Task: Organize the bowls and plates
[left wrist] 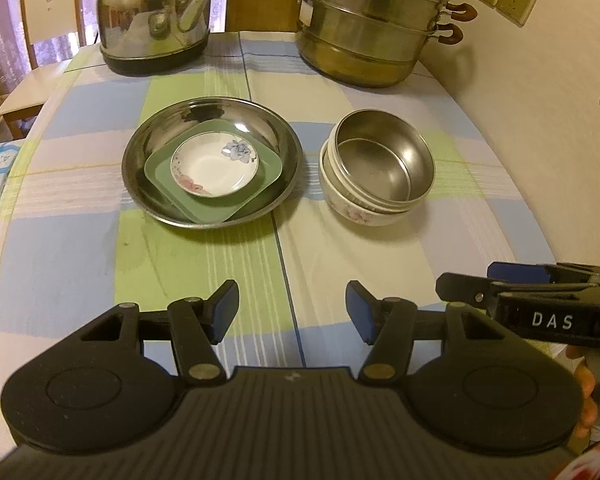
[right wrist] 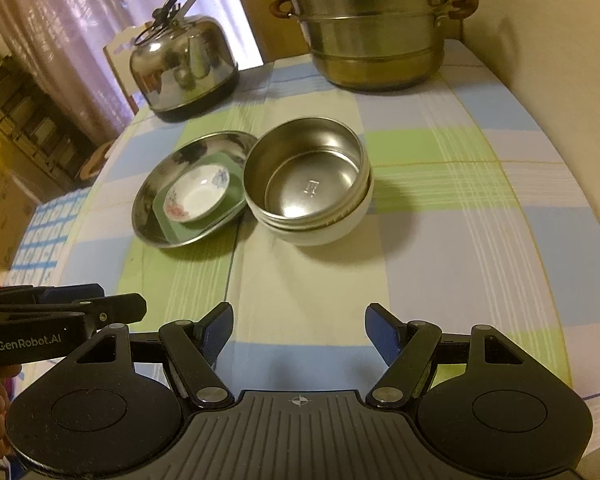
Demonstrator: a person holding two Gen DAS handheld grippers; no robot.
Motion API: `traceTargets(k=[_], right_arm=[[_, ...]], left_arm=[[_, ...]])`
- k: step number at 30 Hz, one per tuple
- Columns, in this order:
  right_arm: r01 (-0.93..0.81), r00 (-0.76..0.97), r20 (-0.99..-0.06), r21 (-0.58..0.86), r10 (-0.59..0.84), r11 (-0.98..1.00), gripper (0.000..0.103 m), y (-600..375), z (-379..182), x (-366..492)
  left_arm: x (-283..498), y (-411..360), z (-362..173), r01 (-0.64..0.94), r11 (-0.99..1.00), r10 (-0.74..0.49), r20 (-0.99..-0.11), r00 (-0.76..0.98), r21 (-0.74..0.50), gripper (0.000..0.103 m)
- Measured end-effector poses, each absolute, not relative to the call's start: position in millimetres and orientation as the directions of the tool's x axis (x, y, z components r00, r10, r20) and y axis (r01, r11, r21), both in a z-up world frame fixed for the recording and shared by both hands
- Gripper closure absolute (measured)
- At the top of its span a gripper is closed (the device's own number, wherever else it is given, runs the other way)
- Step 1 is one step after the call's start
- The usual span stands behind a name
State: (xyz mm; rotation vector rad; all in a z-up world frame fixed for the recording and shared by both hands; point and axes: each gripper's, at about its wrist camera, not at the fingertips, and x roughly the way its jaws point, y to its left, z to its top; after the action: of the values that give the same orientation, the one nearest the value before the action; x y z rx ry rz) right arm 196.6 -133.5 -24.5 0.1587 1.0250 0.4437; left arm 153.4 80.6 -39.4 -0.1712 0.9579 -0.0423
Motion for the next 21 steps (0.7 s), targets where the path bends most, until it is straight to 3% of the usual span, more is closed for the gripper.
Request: traceTargets(k=[14, 21], right_arm=[[-0.161, 0.511, -0.785, 0.312, 0.350, 0.936, 0.030, -147, -25, 234], [-0.168, 0.544, -0.769, 0.292, 0.336, 0.942, 0.031, -152, -28, 277]], left_arm=[[204, 71, -41, 0.025, 0.981, -0.167, -0.777, 0.607, -0.190, 0.046], [246, 62, -49, -0.017, 0.974, -0.167, -0.764, 0.623, -0.226, 0.047]])
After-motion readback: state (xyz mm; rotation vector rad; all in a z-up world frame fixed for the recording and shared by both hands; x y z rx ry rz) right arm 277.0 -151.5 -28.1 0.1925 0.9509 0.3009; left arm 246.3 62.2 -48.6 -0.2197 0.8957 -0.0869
